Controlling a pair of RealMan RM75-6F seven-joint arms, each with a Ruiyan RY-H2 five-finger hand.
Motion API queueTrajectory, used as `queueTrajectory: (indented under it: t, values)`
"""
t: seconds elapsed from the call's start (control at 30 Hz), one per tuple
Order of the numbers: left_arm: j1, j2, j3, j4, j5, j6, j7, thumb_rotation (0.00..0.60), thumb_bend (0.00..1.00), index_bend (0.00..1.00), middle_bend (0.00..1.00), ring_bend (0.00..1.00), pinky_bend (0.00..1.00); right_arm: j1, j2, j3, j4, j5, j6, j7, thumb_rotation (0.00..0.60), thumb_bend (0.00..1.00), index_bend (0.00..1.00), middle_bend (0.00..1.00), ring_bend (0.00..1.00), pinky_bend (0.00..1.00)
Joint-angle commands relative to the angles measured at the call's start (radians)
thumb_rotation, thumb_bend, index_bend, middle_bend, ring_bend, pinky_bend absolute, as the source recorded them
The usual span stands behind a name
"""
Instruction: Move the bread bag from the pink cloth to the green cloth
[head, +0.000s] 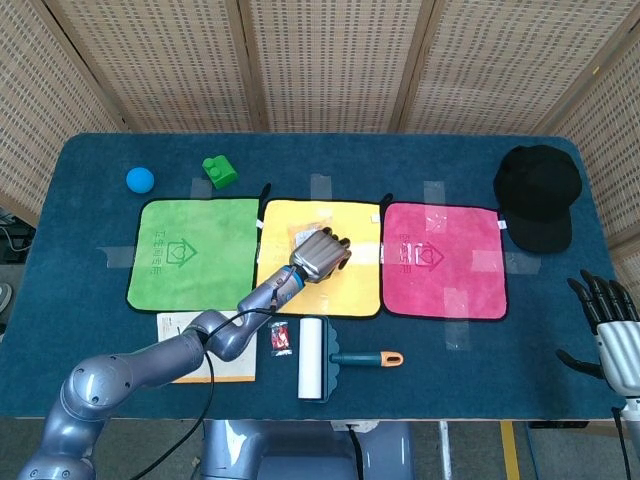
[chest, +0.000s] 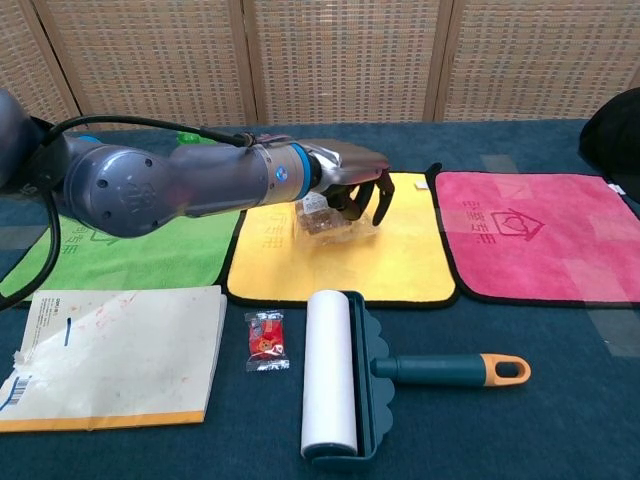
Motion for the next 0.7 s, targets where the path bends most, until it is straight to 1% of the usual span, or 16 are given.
queueTrajectory:
  t: [0.03, 0.13, 0.33, 0.7]
  values:
    - [0.013, 0.043, 0.012, -0.045, -0.044, -0.010, 0.030, 0.600, 1.00, 0.54, 0.29, 0.34, 0.25, -0.001, 0.001, 0.002, -0.002, -0.002, -0.001, 0.000, 0.600, 0.00, 0.04, 0.00, 0.00, 0.00]
    - [0.036, 0.111, 0.040, -0.106, -0.104, -0.015, 0.082, 0.600, 1.00, 0.53, 0.29, 0.34, 0.25, -0.003, 0.002, 0.005, -0.010, -0.011, 0.005, -0.007, 0.600, 0.00, 0.04, 0.00, 0.00, 0.00]
    - [0.055, 0.177, 0.088, -0.174, -0.223, 0.001, 0.154, 0.600, 1.00, 0.52, 0.29, 0.34, 0.25, -0.005, 0.004, 0.007, -0.027, -0.027, 0.010, -0.022, 0.600, 0.00, 0.04, 0.00, 0.00, 0.00]
    - [0.071, 0.294, 0.186, -0.271, -0.357, 0.039, 0.234, 0.600, 1.00, 0.53, 0.29, 0.34, 0.25, -0.003, 0.001, 0.009, -0.043, -0.044, 0.003, -0.047, 0.600, 0.00, 0.04, 0.00, 0.00, 0.00]
